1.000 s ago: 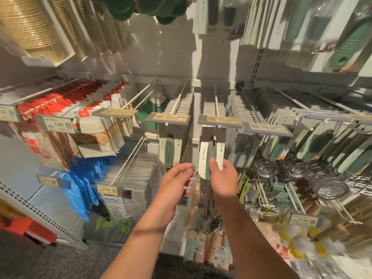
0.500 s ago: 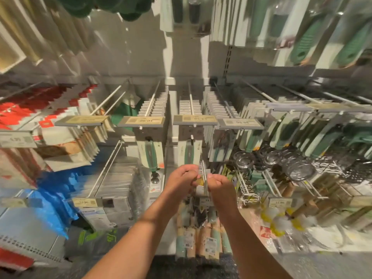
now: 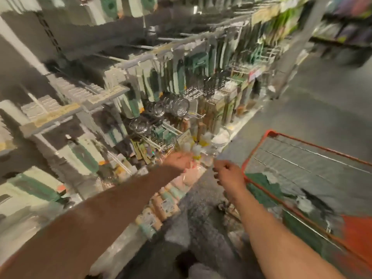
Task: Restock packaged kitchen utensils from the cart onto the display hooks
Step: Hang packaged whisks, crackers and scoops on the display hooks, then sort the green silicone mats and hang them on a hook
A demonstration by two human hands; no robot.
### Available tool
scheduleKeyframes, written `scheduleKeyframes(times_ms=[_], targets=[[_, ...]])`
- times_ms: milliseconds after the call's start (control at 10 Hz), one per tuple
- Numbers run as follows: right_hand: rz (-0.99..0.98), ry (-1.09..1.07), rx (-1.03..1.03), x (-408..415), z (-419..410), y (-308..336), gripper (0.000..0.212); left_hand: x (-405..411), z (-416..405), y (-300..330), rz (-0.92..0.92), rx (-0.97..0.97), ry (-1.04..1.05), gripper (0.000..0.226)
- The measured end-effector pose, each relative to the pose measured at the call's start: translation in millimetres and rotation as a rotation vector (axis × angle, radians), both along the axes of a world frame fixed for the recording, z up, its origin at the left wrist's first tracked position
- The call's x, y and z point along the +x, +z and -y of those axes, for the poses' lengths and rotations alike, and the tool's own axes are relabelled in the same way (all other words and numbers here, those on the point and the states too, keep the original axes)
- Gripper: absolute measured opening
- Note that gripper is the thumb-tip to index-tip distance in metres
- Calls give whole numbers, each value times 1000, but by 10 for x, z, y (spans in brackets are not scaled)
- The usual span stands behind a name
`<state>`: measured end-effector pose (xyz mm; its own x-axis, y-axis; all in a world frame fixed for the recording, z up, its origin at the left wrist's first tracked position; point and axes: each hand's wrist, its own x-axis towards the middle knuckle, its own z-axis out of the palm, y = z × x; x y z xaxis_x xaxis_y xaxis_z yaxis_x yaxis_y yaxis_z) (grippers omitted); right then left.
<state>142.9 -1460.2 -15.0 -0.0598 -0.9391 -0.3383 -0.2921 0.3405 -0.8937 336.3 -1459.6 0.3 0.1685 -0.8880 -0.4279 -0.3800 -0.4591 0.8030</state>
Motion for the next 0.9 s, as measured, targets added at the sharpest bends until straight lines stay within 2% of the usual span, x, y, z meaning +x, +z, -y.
scheduleKeyframes(times_ms=[100, 200, 300, 400, 500, 600, 700, 800, 900], targets=[[-66, -143, -22, -643, -143, -27, 47, -414, 63, 84, 48, 19, -186, 40], [-170, -253, 36, -1259, -276, -85, 47, -818, 193, 83, 121, -33, -337, 51], [-216, -304, 82, -1807, -363, -185, 45, -1402, 283, -88, 94, -12, -379, 43], [-203, -333, 100, -2376, -357, -346, 42, -2052, 358, -278, 85, 11, -501, 37], [-141, -362, 142, -2839, -274, -530, 47, -2562, 467, -495, 97, 100, -613, 38], [-102, -357, 200, -3226, -143, -724, 41, -2936, 642, -613, 170, 177, -667, 50], [-108, -380, 227, -3524, 21, -938, 40, -3222, 932, -807, 194, 196, -654, 51], [-133, -367, 276, -3745, 202, -1200, 36, -3411, 1191, -999, 208, 203, -598, 38], [-170, -339, 329, -3845, 421, -1443, 42, -3472, 1427, -1275, 250, 242, -619, 54]])
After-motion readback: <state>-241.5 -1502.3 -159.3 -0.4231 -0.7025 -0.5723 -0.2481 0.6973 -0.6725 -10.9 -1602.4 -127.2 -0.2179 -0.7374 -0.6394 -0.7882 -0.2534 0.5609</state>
